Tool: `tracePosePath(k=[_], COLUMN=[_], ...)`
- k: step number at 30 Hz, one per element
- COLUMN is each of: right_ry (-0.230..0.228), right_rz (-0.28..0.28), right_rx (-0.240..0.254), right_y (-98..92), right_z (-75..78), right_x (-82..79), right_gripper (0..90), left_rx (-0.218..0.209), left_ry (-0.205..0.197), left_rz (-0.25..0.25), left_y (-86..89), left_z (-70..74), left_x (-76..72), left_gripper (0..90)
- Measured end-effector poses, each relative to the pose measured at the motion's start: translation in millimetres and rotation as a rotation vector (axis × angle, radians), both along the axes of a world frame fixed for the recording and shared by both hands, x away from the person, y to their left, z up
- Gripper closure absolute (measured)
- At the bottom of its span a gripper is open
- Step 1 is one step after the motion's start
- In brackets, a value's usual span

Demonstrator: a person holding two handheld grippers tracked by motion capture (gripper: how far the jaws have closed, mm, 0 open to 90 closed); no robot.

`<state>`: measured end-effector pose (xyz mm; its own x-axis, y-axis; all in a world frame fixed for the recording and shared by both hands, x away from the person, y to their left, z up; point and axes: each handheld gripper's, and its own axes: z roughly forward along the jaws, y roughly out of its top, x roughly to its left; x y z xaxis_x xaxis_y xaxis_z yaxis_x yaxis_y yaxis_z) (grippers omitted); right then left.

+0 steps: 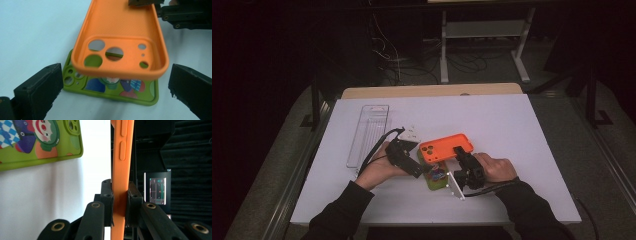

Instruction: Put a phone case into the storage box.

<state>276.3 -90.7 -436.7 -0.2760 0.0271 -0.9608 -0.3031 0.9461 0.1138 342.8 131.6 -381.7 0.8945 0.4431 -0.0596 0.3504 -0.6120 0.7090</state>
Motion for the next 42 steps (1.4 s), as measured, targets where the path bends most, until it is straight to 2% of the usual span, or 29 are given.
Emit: tracePosePath(k=[1,2,3,5,6,8,9,10,11,12,13,14,16,17,18,20,22,25,27,33,37,42], right_ry=[0.017,0.027,0.039,0.057,0.064,0.095,0.102,0.134,0.133,0.150,0.171,0.188,0.219,0.239,0.277,0.324,0.381,0.437,0.466,0.566,0.621,0.718], right_rz=[-0.011,-0.014,-0.023,-0.036,-0.035,-0.044,-0.051,-0.073,-0.071,-0.058,-0.061,-0.073,-0.082,-0.080,-0.090,-0.101,-0.109,-0.117,-0.118,-0.129,-0.128,-0.146], right_rx=[0.016,0.031,0.047,0.082,0.090,0.111,0.127,0.157,0.171,0.174,0.190,0.235,0.263,0.278,0.316,0.364,0.453,0.510,0.543,0.671,0.734,0.833], right_y=[-0.6,-1.4,-2.2,-4.1,-5.4,-7.5,-8.3,-9.0,-10.0,-11.2,-12.0,-12.0,-13.8,-14.7,-15.0,-16.2,-16.2,-19.5,-22.0,-25.6,-28.9,-33.9], right_z=[0.1,1.6,2.6,3.7,3.5,4.1,4.6,3.6,5.4,6.3,6.7,6.4,10.4,11.9,12.9,15.0,15.9,19.5,21.4,25.8,27.7,29.4], right_x=[0.3,1.1,1.9,3.9,5.2,7.2,7.9,7.3,8.9,10.9,11.8,11.7,13.2,14.7,14.7,15.6,16.2,20.0,22.8,26.2,29.2,33.6], right_gripper=[78.3,78.3,78.2,78.2,78.2,78.2,78.3,78.2,78.3,78.2,78.2,78.3,78.2,78.2,78.2,78.2,78.2,78.3,78.3,78.3,78.3,78.3], left_rx=[0.003,-0.016,0.016,-0.011,0.015,0.014,-0.014,-0.012,-0.015,0.010,0.003,0.008,0.008,-0.012,-0.013,-0.015,-0.002,0.007,-0.001,0.004,-0.007,-0.002], left_ry=[0.001,0.009,-0.006,-0.003,-0.018,-0.013,-0.006,-0.009,-0.012,-0.020,-0.013,-0.013,-0.014,-0.012,-0.015,-0.022,-0.022,-0.034,-0.023,-0.031,-0.021,-0.024], left_rz=[-0.004,0.011,-0.019,0.007,-0.015,-0.012,0.005,0.003,0.007,-0.010,-0.003,-0.009,-0.004,0.014,0.012,0.009,0.004,-0.003,0.006,0.001,0.012,0.010], left_y=[1.2,0.8,3.3,2.5,4.6,5.3,4.0,4.2,4.0,5.4,4.8,4.9,4.7,3.6,3.7,3.9,4.7,6.1,5.9,6.5,5.1,5.7], left_z=[-0.1,-1.1,0.0,-1.4,-0.1,0.2,-0.7,-0.6,-0.6,0.4,0.0,0.2,0.0,-0.8,-0.8,-1.0,-0.7,0.1,-0.1,0.5,-0.4,0.2], left_x=[0.5,-0.4,1.6,-0.1,1.8,2.0,0.7,0.8,0.3,1.3,0.6,0.9,0.7,-0.3,0.0,1.1,1.8,2.7,2.1,2.0,1.0,1.3], left_gripper=[0.0,0.0,0.0,0.0,0.0,0.0,0.0,0.0,0.0,0.0,0.0,0.0,0.0,0.0,0.0,0.0,0.0,0.0,0.0,0.0,0.0,0.0])
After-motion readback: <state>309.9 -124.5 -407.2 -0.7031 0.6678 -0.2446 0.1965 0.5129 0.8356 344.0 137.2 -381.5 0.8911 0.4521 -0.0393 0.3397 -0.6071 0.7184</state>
